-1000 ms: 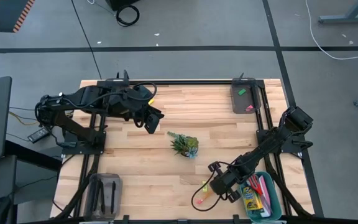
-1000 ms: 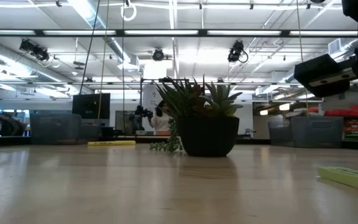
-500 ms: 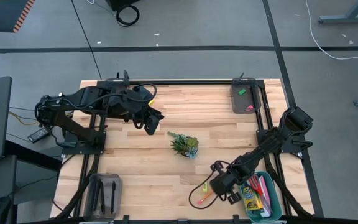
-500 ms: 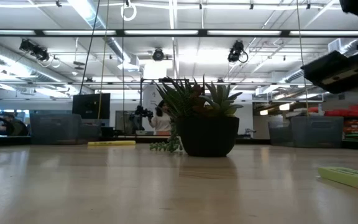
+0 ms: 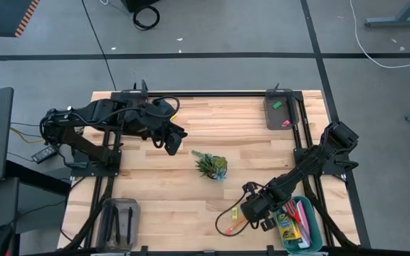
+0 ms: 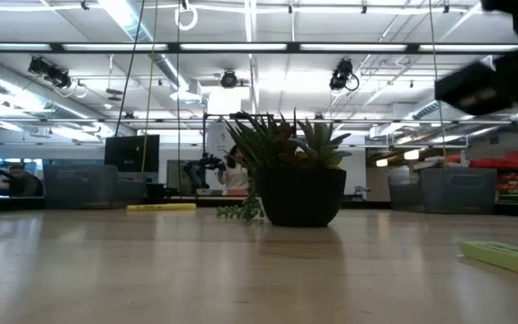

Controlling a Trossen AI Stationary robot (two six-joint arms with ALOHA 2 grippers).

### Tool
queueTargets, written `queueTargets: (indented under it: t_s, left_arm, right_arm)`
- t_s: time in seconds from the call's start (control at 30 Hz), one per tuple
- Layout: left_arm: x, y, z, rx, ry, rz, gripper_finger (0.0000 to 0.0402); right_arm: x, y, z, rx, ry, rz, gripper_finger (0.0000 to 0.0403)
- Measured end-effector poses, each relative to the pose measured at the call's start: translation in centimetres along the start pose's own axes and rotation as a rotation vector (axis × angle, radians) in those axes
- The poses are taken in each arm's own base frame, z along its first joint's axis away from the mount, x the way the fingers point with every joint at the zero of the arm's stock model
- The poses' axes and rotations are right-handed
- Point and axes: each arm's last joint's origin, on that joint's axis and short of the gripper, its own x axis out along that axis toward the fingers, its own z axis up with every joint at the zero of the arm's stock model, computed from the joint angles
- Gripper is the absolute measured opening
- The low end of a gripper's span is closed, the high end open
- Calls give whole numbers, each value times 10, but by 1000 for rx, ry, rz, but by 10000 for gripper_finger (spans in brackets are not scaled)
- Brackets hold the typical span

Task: Sort crayons/erasers/pens/pencils in bins
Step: Put the orange pencil into the top left black bin

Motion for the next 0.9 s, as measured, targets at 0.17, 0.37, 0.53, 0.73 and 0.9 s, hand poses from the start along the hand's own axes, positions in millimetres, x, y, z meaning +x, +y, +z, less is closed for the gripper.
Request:
queueTargets:
  t_s: [0.17, 0.37, 0.53, 0.73, 0.9]
  left_arm:
    - [0, 1, 0, 16, -1, 2, 112]
    - [0, 1, 1, 35, -3, 5, 113]
    - [0, 1, 0, 46, 1, 9, 112]
    - [0, 2, -1, 52, 16, 21, 112]
    - [0, 2, -2, 52, 18, 22, 113]
  right_arm:
    - [-10, 1, 12, 25, -15, -7, 128]
    - [12, 2, 16, 57, 80, 14, 138]
    - [25, 4, 21, 61, 107, 13, 142]
    - [44, 4, 23, 46, 144, 10, 129]
    - [54, 4, 21, 26, 177, 0, 113]
